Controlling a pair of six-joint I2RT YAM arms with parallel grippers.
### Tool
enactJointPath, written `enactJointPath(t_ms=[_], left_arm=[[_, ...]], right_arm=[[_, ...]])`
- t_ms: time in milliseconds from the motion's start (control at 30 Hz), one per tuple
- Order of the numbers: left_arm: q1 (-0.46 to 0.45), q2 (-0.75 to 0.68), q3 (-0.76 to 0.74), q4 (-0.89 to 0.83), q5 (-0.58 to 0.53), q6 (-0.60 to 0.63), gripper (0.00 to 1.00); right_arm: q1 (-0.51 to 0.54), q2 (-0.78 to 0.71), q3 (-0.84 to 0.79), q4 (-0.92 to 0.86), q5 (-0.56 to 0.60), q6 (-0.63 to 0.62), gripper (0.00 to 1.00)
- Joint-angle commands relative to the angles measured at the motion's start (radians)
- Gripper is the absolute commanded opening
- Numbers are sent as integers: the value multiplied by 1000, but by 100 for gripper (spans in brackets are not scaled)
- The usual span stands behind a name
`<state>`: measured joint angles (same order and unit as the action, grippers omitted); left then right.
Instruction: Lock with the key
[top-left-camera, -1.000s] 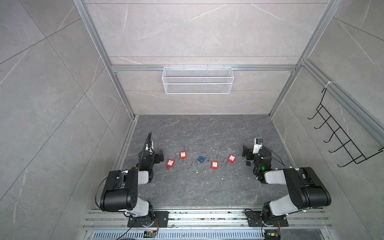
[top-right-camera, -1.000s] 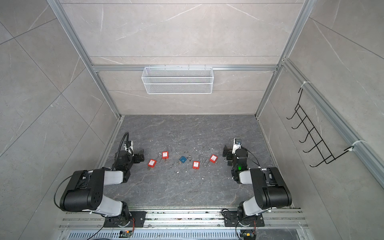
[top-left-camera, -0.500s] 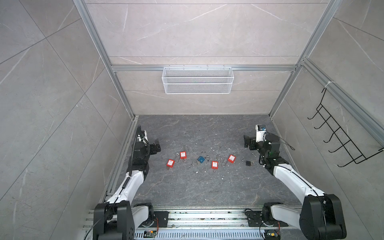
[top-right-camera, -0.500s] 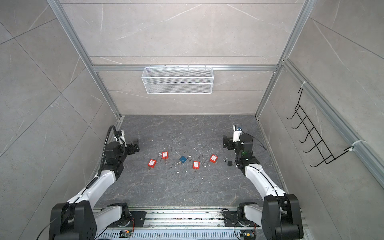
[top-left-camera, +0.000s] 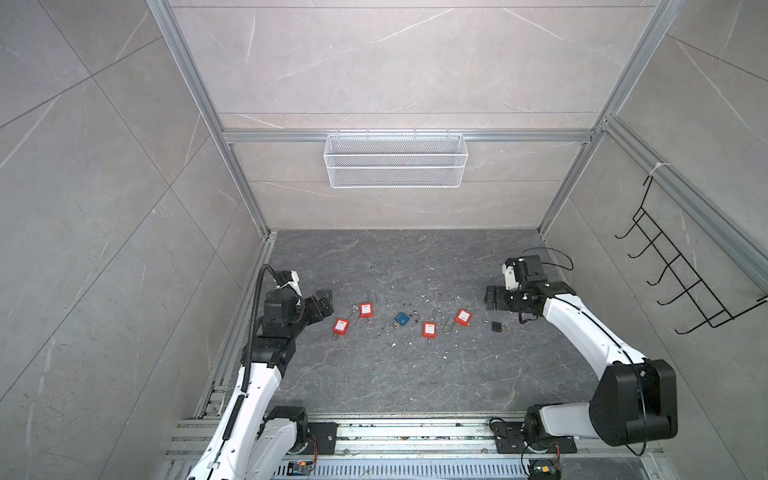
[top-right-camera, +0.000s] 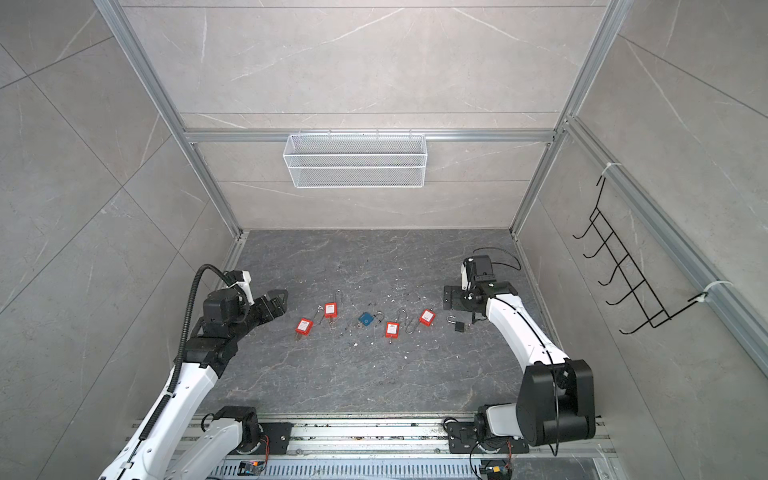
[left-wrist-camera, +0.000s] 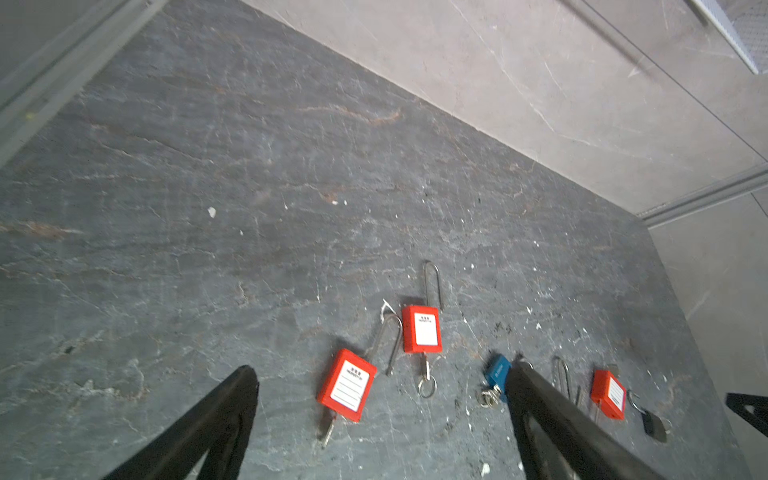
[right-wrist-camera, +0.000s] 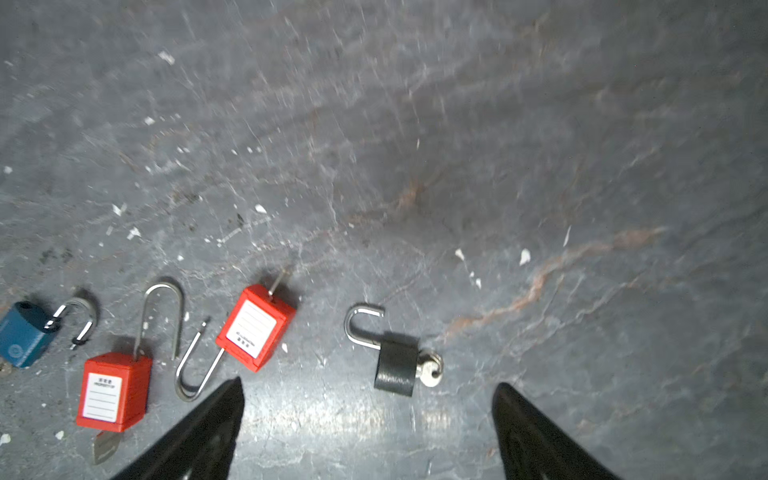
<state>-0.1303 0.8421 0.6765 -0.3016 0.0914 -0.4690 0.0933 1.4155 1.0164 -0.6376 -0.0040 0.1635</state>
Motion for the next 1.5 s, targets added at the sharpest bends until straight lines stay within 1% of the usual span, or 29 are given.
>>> enactJointPath(t_ms=[0, 167, 367, 567, 767, 900, 1000, 1200, 1333, 1400, 1467], left_arm=[[-57, 7, 17, -50, 16, -42, 95], [-153, 49, 29, -53, -20, -55, 95], [-261, 121, 55, -47, -64, -54, 94], [-323, 183, 85, -32, -64, -60, 94], [-361, 203, 105, -34, -75, -53, 94], [-375, 203, 107, -41, -79, -53, 94], [-380, 204, 106, -41, -80, -57, 94], [-387, 222, 119, -41, -75, -51, 94], [-391, 239, 133, -41, -68, -46, 94], [-393, 245, 140, -39, -64, -45, 94], [-396, 250, 143, -38, -64, -44, 94]], right_arm=[[4, 65, 42, -98, -7, 87, 92], [4, 144, 31, -70, -27, 122, 92], [4, 212, 22, -14, -46, 128, 92], [4, 267, 35, 20, -54, 123, 93], [4, 318, 55, 25, -58, 112, 93], [4, 311, 39, 14, -76, 116, 94], [4, 289, -2, 20, -105, 138, 93], [6, 206, -97, 45, -160, 189, 93], [18, 156, -117, 24, -202, 205, 91], [29, 131, -110, 0, -204, 201, 91], [31, 113, -86, -41, -161, 188, 90]])
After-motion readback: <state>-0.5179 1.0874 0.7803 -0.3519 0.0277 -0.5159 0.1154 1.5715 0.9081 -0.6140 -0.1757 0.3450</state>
